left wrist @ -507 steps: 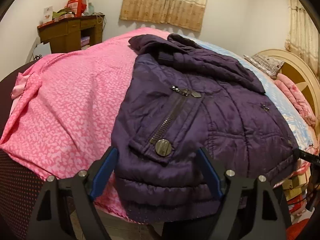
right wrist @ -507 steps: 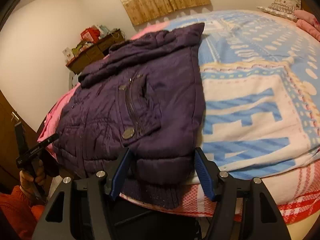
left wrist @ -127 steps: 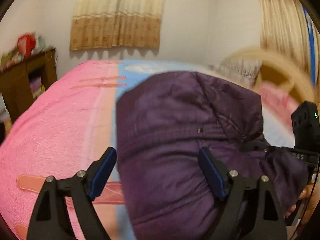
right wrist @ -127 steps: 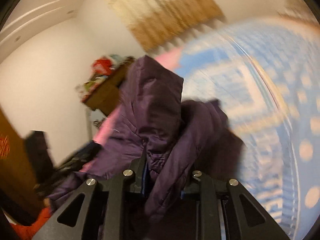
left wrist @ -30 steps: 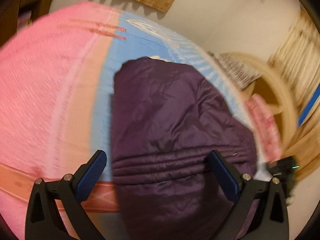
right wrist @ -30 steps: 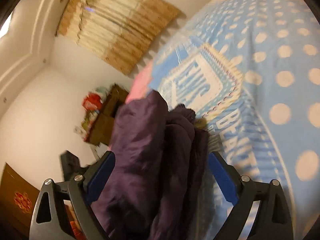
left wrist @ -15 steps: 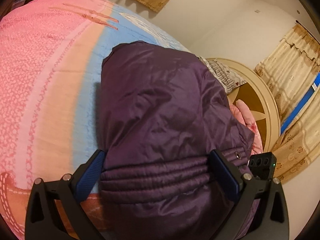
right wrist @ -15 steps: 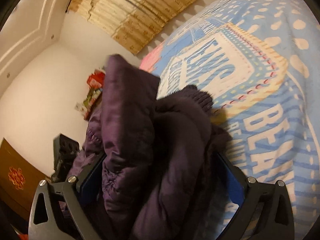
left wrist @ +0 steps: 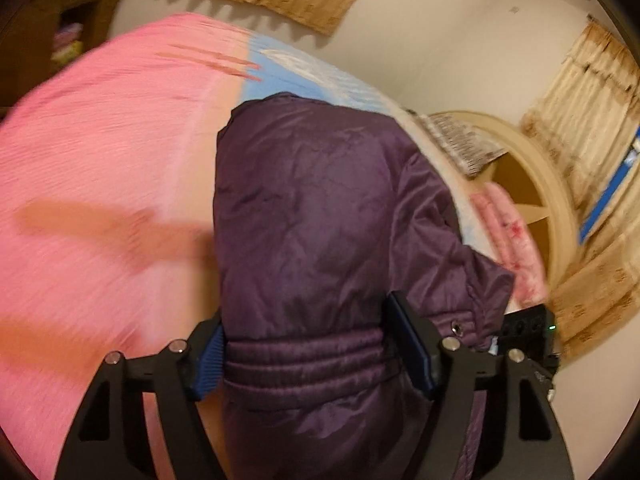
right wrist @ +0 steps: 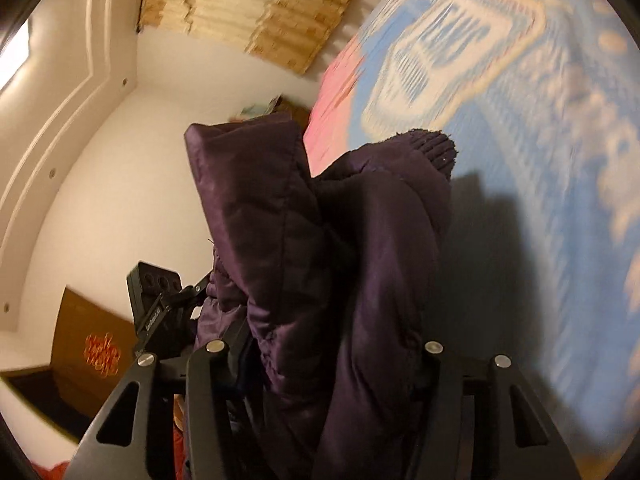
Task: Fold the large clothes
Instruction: 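Carry the folded jacket with both grippers toward the dark round stool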
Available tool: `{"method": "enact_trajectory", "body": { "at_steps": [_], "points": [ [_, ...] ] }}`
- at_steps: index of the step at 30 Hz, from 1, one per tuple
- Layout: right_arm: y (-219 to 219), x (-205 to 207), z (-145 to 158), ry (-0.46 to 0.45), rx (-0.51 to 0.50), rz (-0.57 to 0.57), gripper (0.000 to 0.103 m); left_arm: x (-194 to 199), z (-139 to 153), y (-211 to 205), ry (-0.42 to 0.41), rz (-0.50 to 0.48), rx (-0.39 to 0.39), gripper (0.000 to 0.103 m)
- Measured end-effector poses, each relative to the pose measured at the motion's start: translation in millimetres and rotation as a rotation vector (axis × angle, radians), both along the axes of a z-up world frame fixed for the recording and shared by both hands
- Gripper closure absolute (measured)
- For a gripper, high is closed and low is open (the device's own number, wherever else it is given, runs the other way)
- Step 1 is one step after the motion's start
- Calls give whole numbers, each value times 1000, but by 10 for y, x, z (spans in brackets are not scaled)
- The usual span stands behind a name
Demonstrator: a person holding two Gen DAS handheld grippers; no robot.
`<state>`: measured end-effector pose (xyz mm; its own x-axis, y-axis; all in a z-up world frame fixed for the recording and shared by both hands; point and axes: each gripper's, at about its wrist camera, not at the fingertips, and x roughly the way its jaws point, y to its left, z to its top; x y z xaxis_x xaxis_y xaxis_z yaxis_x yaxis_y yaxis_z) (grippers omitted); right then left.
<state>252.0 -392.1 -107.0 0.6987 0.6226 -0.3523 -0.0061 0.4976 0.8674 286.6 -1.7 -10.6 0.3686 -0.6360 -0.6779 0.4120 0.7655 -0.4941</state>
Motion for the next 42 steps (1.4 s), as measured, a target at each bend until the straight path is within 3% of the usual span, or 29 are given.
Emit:
{"method": "enact_trajectory", "body": {
  "at_steps": [4,8,11,14,18,22,28,34,38,42],
  "points": [
    [533,-158,-167,12,38,77,49,-312,-95,494,5,133,99,28],
    [826,-167,-183,-18,-29,70,49,-377,-302,732,20,203,135,26],
    [883,-168,-192,-21,-73,49,47,-403,-335,669,-58,243,210,17],
    [806,-144,-320,-7,-27,24,43,-383,-363,489,-171,255,304,8],
    [728,-180,-515,-13,64,7,43,-244,-489,558,-106,251,224,2],
    [784,-223,-518,-27,37,-1,42,-197,-583,676,-37,254,148,0],
    [898,-293,-497,-19,31,-11,42,-271,-565,663,-58,249,162,0],
    [984,-372,-381,-2,-11,-37,42,-390,-547,690,-83,210,133,18],
    [1156,-460,-158,8,-135,-43,45,-501,-511,784,-90,207,94,32],
    [1273,-655,-14,-6,-208,-22,45,-570,-524,919,-29,186,31,32]
  ]
}}
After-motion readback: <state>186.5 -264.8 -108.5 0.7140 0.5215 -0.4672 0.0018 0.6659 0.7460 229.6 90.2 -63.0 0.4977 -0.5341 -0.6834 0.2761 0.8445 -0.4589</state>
